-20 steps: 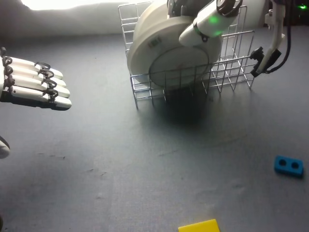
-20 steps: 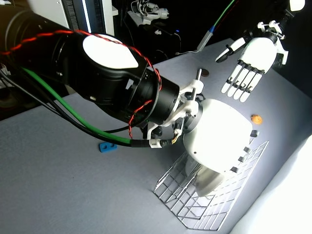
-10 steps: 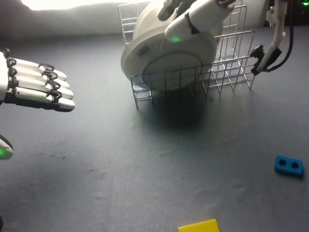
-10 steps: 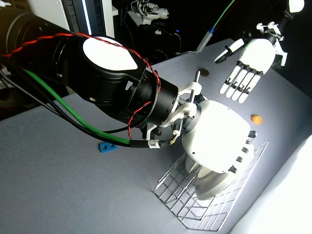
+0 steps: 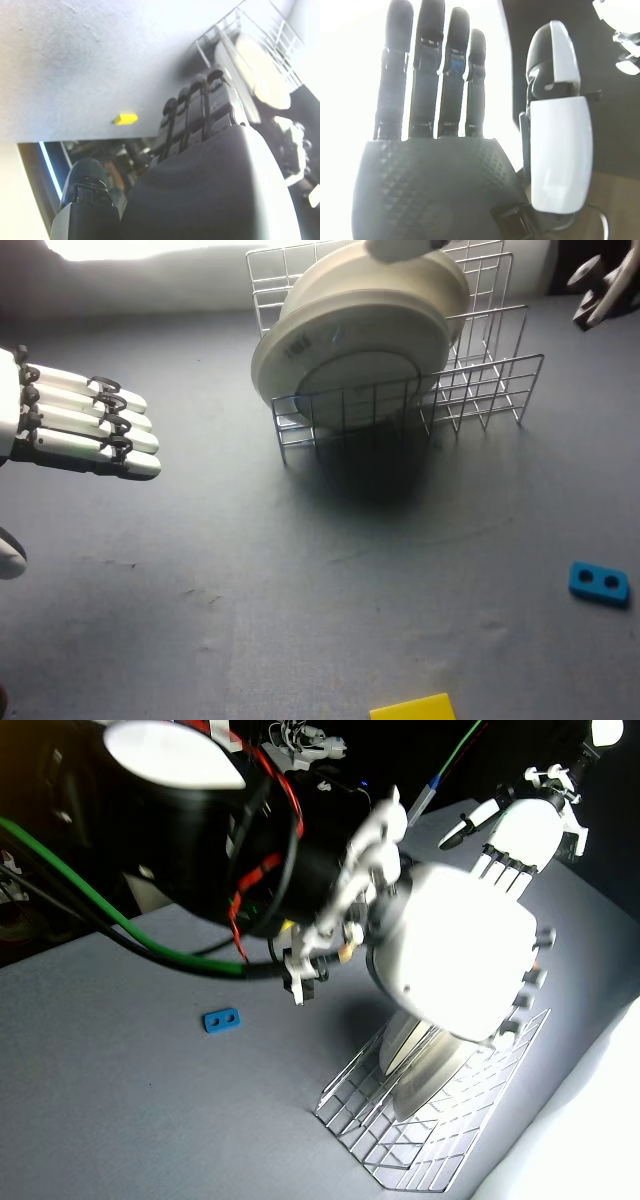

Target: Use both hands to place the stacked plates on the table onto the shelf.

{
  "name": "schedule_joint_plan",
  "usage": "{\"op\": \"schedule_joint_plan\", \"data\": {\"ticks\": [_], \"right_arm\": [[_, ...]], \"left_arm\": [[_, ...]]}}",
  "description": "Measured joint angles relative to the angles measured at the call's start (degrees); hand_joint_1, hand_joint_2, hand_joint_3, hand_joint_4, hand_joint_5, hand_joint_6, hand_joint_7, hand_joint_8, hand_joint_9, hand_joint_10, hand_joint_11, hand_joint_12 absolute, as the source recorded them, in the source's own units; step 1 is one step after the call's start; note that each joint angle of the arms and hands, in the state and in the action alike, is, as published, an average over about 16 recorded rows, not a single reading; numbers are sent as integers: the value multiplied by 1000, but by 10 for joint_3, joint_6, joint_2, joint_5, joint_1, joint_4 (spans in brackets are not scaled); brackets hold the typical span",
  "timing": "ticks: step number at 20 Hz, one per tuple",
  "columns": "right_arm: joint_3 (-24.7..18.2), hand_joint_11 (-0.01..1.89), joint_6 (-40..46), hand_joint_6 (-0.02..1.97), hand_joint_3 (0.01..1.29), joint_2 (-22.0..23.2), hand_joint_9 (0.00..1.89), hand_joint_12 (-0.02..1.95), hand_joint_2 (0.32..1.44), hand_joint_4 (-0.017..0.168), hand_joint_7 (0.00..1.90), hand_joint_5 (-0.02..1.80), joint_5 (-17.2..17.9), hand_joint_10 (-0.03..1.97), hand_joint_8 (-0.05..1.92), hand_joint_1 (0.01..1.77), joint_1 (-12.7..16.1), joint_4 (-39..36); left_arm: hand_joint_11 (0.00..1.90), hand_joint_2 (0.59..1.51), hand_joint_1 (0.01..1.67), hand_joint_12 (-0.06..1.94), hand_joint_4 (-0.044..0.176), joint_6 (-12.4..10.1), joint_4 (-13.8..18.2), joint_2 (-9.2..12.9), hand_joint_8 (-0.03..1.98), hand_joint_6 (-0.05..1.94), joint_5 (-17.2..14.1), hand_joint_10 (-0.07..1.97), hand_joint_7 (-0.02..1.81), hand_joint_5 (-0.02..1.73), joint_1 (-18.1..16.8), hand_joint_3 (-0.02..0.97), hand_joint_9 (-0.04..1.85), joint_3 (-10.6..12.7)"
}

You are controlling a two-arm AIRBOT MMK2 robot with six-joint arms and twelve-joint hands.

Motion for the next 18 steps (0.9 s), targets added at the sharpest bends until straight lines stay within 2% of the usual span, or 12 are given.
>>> {"op": "schedule_joint_plan", "data": {"ticks": [4,8,14,18], "right_arm": [[-53,679,5,25,14,52,1096,1086,986,-2,1010,813,-26,45,17,940,17,-64],[-94,663,48,25,14,104,1084,1106,1004,-2,1000,811,-39,40,16,929,23,-131],[-129,629,145,25,14,163,1062,1142,1040,-2,982,818,-28,31,16,904,20,-229],[-134,608,180,25,14,182,1041,1162,1062,-2,980,830,-5,25,17,888,16,-245]], "left_arm": [[16,1178,22,10,2,6,1,0,16,8,-9,19,21,22,0,20,21,-11],[17,1177,22,10,2,9,7,0,16,7,-17,19,23,22,-8,20,22,-27],[20,1175,23,9,3,8,25,3,16,8,-25,19,21,27,-26,21,19,-56],[23,1176,23,10,2,7,39,7,16,7,-29,19,26,32,-40,21,23,-71]]}}
